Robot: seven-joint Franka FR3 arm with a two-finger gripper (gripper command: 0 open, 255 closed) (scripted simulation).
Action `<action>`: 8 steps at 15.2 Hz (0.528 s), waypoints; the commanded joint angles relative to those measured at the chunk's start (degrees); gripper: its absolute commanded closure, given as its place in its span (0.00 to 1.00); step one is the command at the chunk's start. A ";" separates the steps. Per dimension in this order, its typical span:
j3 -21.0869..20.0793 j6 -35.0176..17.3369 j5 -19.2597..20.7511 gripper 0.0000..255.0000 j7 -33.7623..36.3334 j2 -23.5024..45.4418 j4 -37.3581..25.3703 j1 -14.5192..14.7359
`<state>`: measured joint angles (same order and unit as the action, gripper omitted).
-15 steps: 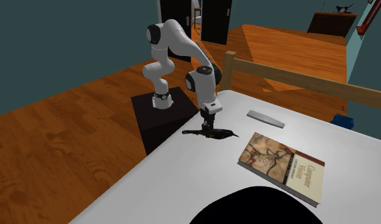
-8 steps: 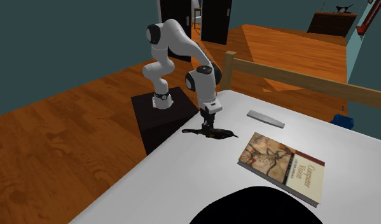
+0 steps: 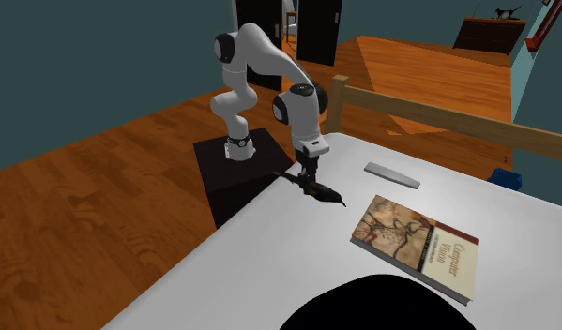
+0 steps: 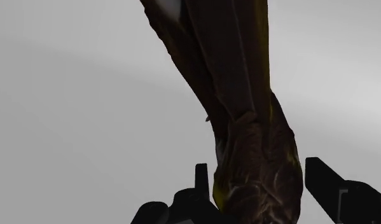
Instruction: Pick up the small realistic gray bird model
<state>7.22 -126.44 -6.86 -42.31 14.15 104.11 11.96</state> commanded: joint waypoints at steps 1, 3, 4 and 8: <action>0.05 1.49 0.19 1.00 0.20 -0.55 -0.95 0.02; 0.09 2.88 0.35 1.00 0.37 -1.01 -1.90 0.03; 0.11 3.58 0.42 1.00 0.46 -1.23 -2.39 0.04; 0.15 5.10 0.57 1.00 0.63 -1.65 -3.49 0.04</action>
